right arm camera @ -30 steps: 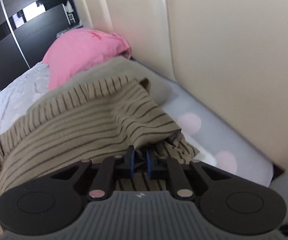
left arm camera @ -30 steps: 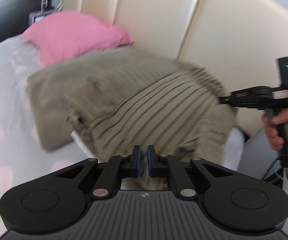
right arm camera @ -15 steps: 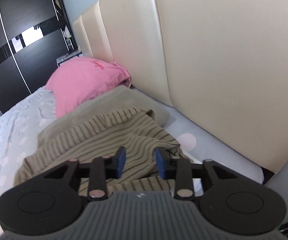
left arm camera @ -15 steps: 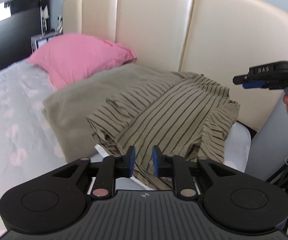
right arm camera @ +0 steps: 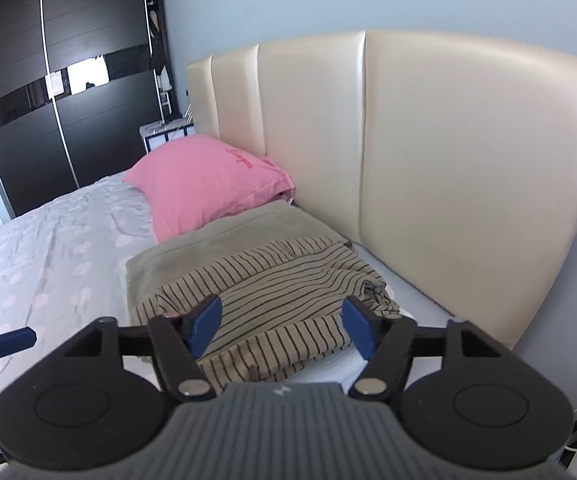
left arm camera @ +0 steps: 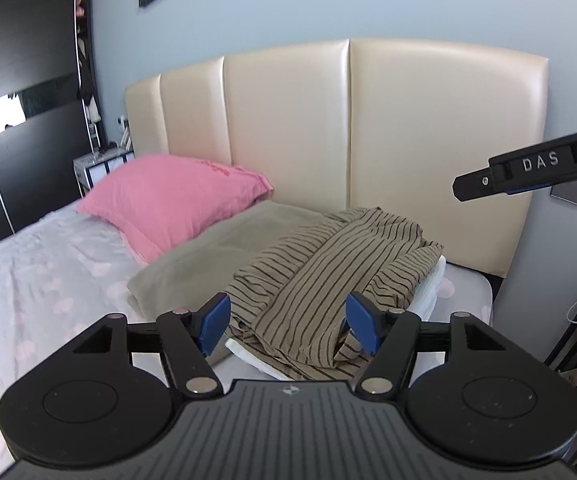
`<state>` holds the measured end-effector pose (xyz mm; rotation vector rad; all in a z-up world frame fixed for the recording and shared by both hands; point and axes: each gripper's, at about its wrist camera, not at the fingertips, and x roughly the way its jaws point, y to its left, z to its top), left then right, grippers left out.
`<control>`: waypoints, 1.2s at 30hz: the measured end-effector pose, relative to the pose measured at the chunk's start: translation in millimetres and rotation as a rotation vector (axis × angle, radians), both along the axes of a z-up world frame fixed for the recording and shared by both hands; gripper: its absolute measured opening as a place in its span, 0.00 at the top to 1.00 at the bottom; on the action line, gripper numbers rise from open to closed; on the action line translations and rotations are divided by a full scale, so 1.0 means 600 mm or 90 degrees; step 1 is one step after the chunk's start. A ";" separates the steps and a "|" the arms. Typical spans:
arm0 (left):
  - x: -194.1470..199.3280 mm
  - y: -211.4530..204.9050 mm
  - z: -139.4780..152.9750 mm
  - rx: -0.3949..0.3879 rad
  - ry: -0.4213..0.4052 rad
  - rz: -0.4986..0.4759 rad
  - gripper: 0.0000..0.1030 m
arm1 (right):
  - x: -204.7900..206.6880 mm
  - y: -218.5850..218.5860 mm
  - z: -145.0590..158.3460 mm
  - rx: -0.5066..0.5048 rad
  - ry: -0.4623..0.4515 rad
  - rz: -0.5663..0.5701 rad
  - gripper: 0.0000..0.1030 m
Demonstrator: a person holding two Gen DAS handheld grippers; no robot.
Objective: Fold clothes
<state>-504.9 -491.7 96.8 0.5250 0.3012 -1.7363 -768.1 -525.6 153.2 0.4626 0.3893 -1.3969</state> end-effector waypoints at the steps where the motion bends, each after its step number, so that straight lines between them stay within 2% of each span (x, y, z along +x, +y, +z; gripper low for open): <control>1: 0.002 0.008 0.004 -0.005 0.003 0.002 0.36 | 0.006 0.016 0.001 -0.011 0.003 -0.010 0.28; 2: 0.004 0.015 0.006 -0.011 0.005 0.004 0.27 | 0.013 0.032 0.000 -0.019 0.006 -0.017 0.24; 3: 0.006 0.021 0.007 -0.018 0.007 0.006 0.25 | 0.019 0.048 -0.002 -0.024 0.009 -0.023 0.24; 6: 0.010 0.035 0.008 -0.028 0.015 0.015 0.25 | 0.033 0.093 -0.018 -0.037 0.012 -0.034 0.19; 10: 0.024 0.045 -0.002 -0.018 0.045 0.036 0.25 | 0.042 0.143 -0.043 -0.040 0.008 -0.051 0.19; 18: 0.047 0.064 -0.057 0.009 0.079 0.064 0.25 | 0.058 0.217 -0.112 -0.063 -0.020 -0.117 0.15; 25: 0.052 0.068 -0.099 0.039 0.071 0.080 0.25 | 0.081 0.233 -0.162 -0.059 0.011 -0.139 0.15; 36: 0.044 0.074 -0.108 0.049 0.065 0.076 0.25 | 0.087 0.226 -0.174 -0.058 0.020 -0.137 0.15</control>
